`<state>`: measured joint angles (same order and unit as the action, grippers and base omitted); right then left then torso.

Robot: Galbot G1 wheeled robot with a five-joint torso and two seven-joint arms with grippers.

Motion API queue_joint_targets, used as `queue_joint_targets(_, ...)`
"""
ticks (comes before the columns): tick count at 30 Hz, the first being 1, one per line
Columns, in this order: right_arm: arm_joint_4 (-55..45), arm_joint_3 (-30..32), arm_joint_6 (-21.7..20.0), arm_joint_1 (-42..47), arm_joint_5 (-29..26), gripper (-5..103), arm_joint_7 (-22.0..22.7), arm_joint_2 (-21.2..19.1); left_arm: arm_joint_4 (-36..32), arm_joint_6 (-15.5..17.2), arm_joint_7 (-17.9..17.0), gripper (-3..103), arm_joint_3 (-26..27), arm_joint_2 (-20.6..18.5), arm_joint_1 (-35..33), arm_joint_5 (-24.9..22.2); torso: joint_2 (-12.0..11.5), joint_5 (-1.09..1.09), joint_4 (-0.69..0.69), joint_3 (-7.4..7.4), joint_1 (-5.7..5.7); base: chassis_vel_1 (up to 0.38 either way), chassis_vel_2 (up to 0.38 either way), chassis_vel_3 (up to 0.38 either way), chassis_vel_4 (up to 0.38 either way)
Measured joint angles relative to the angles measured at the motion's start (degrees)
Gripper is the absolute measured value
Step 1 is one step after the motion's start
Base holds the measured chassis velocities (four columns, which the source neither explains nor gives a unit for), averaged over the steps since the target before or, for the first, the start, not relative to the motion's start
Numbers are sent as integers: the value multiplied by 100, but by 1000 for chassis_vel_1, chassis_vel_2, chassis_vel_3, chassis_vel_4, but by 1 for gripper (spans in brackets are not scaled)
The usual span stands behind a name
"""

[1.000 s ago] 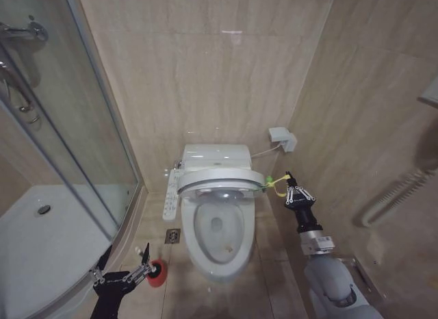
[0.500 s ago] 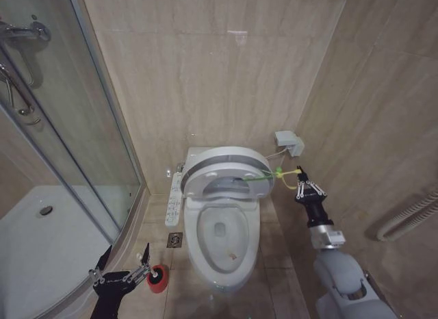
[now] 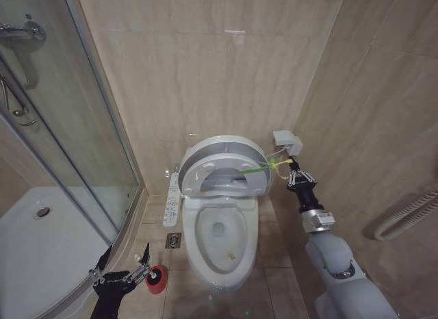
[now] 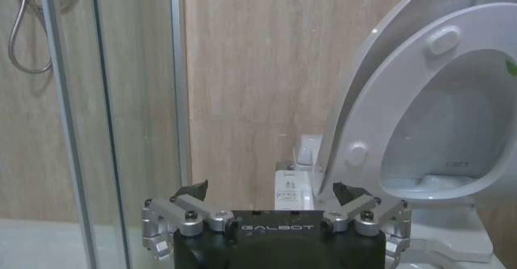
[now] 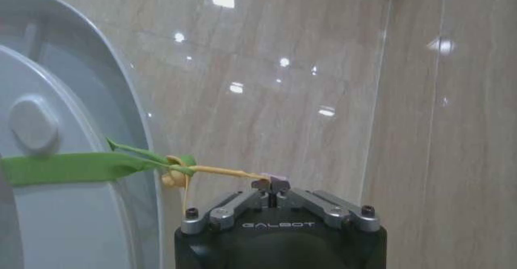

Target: Open the toilet lid, clean the toilet bowl with a toilet brush, close the toilet lid, and flush.

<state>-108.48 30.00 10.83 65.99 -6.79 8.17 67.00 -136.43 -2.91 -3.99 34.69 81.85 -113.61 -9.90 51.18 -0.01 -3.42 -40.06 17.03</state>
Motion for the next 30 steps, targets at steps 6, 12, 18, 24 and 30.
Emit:
queue_joint_targets(6,217,-144,-163,-310,-212,1,23,61,0,0,0,100,0,0,0,0,0,0,2,0,0,0,0,0,0)
queue_joint_targets(12,556,-245,-153,-548,-288,1,39,125,0,0,0,100,0,0,0,0,0,0,2,0,0,0,0,0,0)
queue_joint_targets(18,776,-309,-42,-709,-311,1,40,66,0,0,0,100,0,0,0,0,0,0,2,0,0,0,0,0,0)
queue_joint_targets(24,915,-323,-24,-905,-366,1,41,56,0,0,0,100,0,0,0,0,0,1,3,0,0,0,0,0,0)
queue_joint_targets(30,1154,-370,-21,-1220,-432,1,27,83,0,0,0,100,0,0,0,0,0,1,2,0,0,0,0,0,0)
